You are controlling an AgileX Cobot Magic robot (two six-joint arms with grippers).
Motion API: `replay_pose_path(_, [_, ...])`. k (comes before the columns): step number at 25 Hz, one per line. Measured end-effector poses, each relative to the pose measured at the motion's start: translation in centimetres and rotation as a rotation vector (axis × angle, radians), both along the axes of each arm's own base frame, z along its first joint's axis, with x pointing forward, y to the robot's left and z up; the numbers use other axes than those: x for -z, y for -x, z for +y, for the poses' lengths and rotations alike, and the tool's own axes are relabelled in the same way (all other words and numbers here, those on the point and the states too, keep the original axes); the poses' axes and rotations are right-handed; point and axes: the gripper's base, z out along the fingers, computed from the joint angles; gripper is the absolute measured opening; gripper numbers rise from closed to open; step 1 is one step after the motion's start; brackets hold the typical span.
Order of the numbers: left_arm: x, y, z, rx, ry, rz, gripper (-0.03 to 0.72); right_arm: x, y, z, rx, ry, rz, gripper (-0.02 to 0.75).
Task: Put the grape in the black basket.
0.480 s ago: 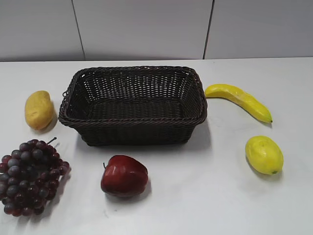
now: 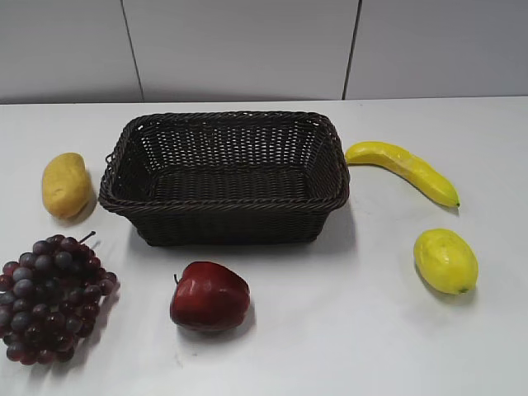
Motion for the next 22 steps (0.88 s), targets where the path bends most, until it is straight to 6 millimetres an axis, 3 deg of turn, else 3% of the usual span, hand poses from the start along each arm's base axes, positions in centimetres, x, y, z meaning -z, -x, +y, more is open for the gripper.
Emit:
replay_pose_path(8, [0.0, -0.1, 0.0, 0.0, 0.0, 0.008, 0.589, 0.0, 0.0, 0.0, 0.0, 0.0, 0.0, 0.59])
replay_pose_path(13, [-0.8, -1.7, -0.1, 0.004, 0.01, 0.069, 0.588, 0.0, 0.0, 0.0, 0.0, 0.0, 0.0, 0.59])
replay_pose_path(18, [-2.7, -5.0, -0.5, 0.024, 0.077, 0.122, 0.588, 0.0, 0.0, 0.0, 0.0, 0.0, 0.0, 0.59])
replay_pose_path(22, [-2.2, -8.7, -1.0, 0.037, 0.152, 0.283, 0.588, 0.0, 0.0, 0.0, 0.0, 0.0, 0.0, 0.59])
